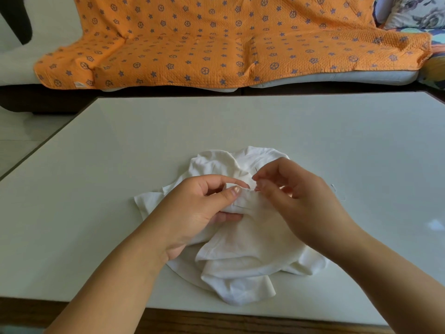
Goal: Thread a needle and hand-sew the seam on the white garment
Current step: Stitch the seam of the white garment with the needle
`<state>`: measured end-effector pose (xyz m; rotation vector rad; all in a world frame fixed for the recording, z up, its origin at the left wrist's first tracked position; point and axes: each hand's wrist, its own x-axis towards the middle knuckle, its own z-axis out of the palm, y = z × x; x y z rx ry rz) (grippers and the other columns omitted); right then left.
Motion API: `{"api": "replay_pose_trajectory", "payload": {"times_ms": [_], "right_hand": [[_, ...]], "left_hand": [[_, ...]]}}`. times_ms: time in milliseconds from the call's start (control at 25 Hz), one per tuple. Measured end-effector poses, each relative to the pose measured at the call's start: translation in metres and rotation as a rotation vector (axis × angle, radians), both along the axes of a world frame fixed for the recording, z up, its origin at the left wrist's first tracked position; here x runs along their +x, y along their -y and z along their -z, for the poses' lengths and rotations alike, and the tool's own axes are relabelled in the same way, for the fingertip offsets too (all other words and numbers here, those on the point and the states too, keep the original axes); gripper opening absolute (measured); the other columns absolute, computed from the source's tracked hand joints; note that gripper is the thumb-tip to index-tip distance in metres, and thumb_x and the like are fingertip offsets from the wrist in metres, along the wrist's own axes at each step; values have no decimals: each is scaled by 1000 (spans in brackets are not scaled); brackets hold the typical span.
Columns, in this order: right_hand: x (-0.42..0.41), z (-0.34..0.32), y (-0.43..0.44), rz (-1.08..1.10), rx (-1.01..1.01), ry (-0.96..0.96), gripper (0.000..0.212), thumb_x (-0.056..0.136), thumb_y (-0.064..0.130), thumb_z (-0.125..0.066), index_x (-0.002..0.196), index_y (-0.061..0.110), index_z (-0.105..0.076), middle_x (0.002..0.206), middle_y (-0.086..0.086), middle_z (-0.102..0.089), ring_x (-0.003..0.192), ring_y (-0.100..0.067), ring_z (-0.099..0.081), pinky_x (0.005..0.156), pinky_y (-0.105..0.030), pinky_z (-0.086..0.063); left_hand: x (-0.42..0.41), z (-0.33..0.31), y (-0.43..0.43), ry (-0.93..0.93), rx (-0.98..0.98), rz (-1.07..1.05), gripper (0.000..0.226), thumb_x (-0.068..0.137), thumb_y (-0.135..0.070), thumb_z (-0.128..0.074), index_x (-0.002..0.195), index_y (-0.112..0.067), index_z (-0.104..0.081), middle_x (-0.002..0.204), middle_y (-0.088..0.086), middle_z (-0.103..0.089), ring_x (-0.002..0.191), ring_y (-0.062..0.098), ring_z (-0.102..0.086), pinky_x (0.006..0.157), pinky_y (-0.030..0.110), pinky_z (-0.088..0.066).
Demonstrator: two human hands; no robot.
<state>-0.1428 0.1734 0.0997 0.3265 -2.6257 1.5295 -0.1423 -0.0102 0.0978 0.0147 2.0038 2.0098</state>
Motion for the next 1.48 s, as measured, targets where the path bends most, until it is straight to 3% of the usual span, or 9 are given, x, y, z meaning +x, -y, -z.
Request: {"api": "replay_pose_trajectory", "payload": {"times_ms": [160, 440, 840, 1160, 1360, 1480], "right_hand": [[2, -1, -2, -62, 51, 46, 18, 94, 21, -58, 86, 35, -65, 56, 15, -50, 52, -3, -43, 53, -11, -36], [6, -4, 0, -118, 61, 75, 20, 91, 16, -58, 84, 29, -71, 50, 15, -47, 48, -3, -43, 50, -11, -35], [6, -5, -1, -155, -27, 106, 16, 92, 17, -59, 86, 27, -71, 50, 14, -45, 49, -3, -42, 50, -10, -34], [5, 0, 1, -151, -60, 89, 15, 93, 19, -60, 87, 30, -68, 55, 17, -51, 53, -1, -46, 54, -9, -36], [6, 1, 4, -128, -109, 155, 12, 94, 22, -60, 86, 30, -65, 72, -3, -69, 52, -2, -47, 51, -13, -37], [6, 0, 5, -124, -114, 172, 13, 95, 18, -59, 92, 30, -59, 77, -4, -72, 51, -3, -50, 50, -13, -38]], "left_hand": [[0, -2, 2, -36, 8, -73, 14, 90, -9, -63, 93, -12, -77, 100, 21, -72, 96, 25, -72, 78, 32, -60], [0, -2, 3, -44, 3, -109, 11, 90, -10, -64, 94, -10, -74, 95, 19, -73, 89, 22, -72, 73, 29, -58], [0, -3, 4, -36, -1, -86, 11, 91, -10, -63, 94, -10, -73, 92, 15, -74, 90, 24, -73, 77, 34, -59], [2, -5, 4, -18, 37, -63, 11, 80, -14, -69, 90, -12, -75, 91, 13, -75, 88, 24, -73, 77, 34, -60], [3, -4, 0, -26, -9, -52, 15, 78, -15, -72, 92, -11, -74, 90, 11, -76, 87, 22, -73, 82, 39, -60], [3, -5, 0, -5, 9, -52, 23, 71, -21, -75, 91, -10, -75, 90, 11, -76, 85, 21, -73, 79, 36, -60]]}}
